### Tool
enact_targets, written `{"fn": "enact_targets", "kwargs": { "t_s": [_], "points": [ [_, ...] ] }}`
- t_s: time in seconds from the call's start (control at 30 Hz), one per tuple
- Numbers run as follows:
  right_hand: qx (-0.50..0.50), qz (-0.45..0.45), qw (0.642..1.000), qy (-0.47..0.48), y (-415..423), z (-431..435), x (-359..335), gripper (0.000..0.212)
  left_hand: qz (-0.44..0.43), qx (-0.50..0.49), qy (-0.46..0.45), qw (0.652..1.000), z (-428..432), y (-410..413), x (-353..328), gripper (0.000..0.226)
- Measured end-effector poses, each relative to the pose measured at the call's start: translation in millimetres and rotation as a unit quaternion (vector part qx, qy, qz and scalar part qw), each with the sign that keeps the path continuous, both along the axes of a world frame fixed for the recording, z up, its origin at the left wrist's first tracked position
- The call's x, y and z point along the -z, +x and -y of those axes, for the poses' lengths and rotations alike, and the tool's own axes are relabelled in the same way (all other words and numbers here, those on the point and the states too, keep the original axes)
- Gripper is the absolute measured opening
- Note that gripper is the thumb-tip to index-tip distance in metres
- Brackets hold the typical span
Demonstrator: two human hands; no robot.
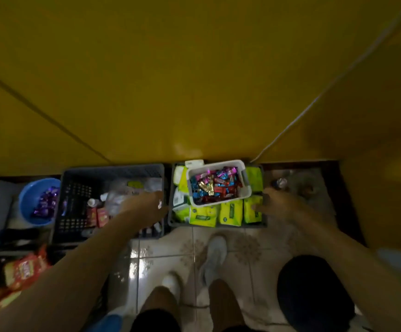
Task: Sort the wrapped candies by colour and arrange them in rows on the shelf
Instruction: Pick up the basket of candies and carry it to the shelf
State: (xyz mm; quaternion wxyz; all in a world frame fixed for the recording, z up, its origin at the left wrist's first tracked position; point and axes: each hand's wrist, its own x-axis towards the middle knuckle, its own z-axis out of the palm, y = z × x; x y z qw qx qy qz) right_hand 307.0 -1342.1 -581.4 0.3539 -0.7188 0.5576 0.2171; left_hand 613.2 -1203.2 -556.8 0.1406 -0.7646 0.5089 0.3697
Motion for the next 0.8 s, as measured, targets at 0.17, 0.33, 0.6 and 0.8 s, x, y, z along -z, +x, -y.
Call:
{"fn": "enact_targets", "kwargs": {
  "t_s": [0.17,0.33,0.6,0.8],
  "points": [
    [0.127,0.039,0.989,0.062,-23,46,149,0.121,-0.140,-0.268,0.042,0.952,32,-11,116,0.039],
    [0.248,0.015,0.968,0.038,14,73,201,0.074,-0.200,-0.365,0.055,0.908,75,-17,219,0.029],
    [0.385,0.076,0.918,0.061,44,97,268,0.053,-0.308,-0.582,0.011,0.753,92,-41,287,0.014],
    [0.483,0.160,0.855,0.098,35,73,225,0.048,-0.310,-0.566,-0.010,0.764,82,-37,247,0.030]
  ]
}}
